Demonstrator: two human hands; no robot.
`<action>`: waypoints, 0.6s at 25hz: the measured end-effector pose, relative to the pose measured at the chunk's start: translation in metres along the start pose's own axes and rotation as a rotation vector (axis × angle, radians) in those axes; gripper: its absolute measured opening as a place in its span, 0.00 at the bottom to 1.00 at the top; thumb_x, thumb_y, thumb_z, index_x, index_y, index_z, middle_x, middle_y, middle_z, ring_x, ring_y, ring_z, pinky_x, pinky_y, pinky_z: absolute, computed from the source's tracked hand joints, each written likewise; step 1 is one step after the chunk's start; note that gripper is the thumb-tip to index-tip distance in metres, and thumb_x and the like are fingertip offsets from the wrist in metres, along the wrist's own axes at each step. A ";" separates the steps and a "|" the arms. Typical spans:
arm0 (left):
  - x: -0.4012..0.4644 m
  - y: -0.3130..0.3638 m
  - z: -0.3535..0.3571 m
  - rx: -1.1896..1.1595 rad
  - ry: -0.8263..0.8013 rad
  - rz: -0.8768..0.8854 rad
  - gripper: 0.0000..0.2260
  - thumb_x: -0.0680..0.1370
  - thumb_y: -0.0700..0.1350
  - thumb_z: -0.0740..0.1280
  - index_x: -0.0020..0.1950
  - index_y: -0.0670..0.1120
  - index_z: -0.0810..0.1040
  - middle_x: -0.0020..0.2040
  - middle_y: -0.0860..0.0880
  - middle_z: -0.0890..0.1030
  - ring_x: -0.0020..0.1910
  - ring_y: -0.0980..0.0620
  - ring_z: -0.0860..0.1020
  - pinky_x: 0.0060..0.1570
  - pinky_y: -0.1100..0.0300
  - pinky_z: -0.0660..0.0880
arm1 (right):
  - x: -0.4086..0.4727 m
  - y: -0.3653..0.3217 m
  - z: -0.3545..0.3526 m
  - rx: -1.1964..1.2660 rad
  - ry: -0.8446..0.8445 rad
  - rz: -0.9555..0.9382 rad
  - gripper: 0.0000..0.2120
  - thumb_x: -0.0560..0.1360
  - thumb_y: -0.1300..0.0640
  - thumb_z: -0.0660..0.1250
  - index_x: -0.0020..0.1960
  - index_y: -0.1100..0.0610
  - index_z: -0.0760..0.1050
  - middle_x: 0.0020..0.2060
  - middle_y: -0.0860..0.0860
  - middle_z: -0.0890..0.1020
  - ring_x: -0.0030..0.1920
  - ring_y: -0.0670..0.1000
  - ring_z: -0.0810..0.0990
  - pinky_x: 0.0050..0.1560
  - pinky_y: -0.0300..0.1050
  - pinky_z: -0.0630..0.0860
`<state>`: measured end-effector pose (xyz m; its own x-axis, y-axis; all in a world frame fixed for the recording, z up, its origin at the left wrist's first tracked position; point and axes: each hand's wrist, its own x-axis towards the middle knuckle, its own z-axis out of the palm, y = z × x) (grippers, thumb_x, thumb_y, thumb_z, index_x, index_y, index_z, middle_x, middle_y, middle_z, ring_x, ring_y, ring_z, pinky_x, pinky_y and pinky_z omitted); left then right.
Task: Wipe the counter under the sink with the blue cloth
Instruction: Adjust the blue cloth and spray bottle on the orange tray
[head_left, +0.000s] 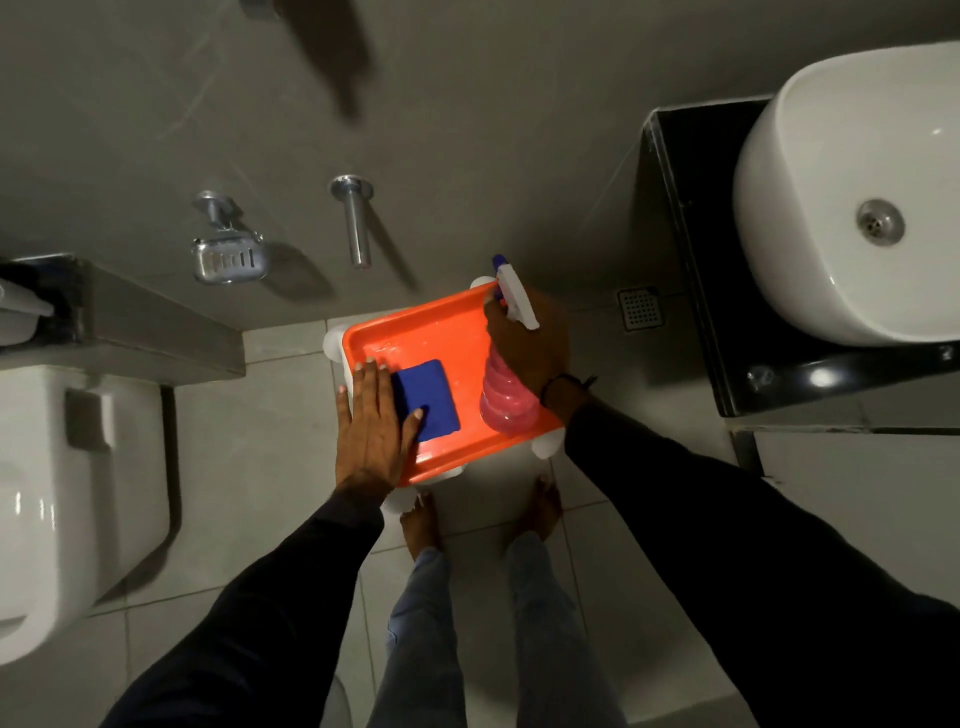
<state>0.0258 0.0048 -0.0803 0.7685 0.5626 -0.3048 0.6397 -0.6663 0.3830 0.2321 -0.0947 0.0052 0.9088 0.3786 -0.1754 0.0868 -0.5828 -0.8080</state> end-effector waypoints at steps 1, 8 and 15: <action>0.013 0.002 -0.004 -0.005 0.004 0.021 0.34 0.83 0.58 0.57 0.82 0.42 0.50 0.83 0.41 0.54 0.82 0.42 0.53 0.80 0.45 0.45 | 0.002 0.002 0.003 -0.006 0.038 -0.045 0.06 0.76 0.55 0.69 0.41 0.53 0.75 0.31 0.48 0.76 0.35 0.54 0.79 0.37 0.48 0.75; 0.057 0.003 -0.004 -0.015 -0.086 0.081 0.16 0.82 0.48 0.62 0.68 0.42 0.73 0.62 0.41 0.79 0.55 0.43 0.79 0.54 0.54 0.74 | -0.019 0.025 0.007 -0.053 0.156 -0.263 0.03 0.76 0.62 0.69 0.44 0.61 0.78 0.32 0.56 0.81 0.33 0.55 0.80 0.37 0.55 0.78; 0.071 -0.007 -0.017 0.025 -0.234 0.148 0.16 0.81 0.44 0.64 0.66 0.40 0.75 0.62 0.40 0.78 0.56 0.40 0.79 0.55 0.48 0.78 | -0.056 0.068 0.014 -0.219 0.058 0.179 0.36 0.67 0.29 0.70 0.68 0.48 0.71 0.58 0.48 0.82 0.57 0.51 0.82 0.58 0.51 0.81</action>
<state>0.0761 0.0578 -0.0897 0.8336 0.3321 -0.4415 0.5184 -0.7465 0.4172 0.1814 -0.1460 -0.0477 0.9390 0.2172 -0.2666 0.0029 -0.7804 -0.6253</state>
